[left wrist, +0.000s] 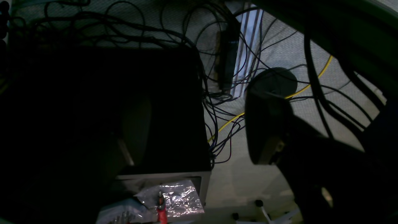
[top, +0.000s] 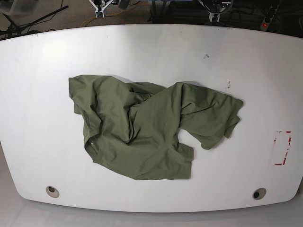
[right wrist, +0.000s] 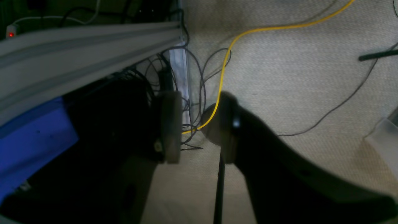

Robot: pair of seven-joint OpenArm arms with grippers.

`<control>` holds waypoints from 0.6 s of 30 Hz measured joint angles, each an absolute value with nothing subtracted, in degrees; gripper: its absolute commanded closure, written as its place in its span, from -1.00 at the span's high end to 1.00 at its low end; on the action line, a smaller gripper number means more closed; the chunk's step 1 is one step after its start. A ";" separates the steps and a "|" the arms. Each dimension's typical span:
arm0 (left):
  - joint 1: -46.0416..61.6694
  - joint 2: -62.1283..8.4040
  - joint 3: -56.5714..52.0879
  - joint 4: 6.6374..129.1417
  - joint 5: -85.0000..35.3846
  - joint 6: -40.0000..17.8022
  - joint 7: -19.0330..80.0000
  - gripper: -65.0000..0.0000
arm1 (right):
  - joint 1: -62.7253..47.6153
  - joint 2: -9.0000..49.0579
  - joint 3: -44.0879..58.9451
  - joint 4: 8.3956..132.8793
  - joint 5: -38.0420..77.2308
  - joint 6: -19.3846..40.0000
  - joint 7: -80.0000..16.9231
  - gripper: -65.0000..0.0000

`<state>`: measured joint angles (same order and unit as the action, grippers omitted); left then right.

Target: Fold the T-shirt properly

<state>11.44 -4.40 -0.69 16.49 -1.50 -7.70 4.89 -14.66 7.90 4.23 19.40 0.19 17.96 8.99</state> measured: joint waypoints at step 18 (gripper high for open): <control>11.97 -4.03 -0.73 16.78 -1.54 -7.90 4.47 0.35 | -14.61 5.76 3.86 19.49 0.21 17.43 8.97 -0.44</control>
